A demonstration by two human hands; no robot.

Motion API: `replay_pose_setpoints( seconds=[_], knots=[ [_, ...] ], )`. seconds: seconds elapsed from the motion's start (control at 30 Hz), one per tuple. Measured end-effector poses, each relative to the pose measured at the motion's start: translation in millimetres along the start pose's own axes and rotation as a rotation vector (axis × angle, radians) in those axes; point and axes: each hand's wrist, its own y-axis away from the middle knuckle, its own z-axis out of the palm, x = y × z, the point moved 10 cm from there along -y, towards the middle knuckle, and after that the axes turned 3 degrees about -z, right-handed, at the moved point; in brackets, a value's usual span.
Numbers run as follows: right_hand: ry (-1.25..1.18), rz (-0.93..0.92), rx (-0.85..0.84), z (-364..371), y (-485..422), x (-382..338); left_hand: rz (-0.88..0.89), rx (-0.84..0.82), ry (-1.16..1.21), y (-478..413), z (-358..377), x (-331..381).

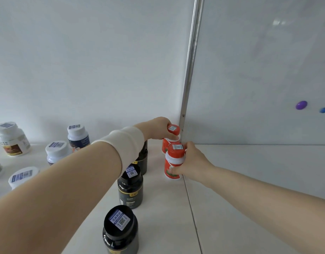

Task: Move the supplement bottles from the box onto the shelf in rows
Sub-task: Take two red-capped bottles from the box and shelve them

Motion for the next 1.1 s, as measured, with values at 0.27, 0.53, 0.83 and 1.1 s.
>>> replay_pose_setpoints(
  seconds=[0.27,0.53,0.83,1.1],
  knots=[
    [0.004,-0.006,0.020,1,5,-2,0.029,-0.045,0.021,-2,4,1],
    [0.173,-0.085,0.116,-37,42,-36,0.118,0.260,-0.625,53,-48,27],
    [0.850,-0.357,0.283,-34,137,-108,0.041,0.486,-1.126,214,-79,39],
    [0.947,-0.663,0.271,58,234,-196,-0.173,0.499,-1.204,383,-103,-29]
  ],
)
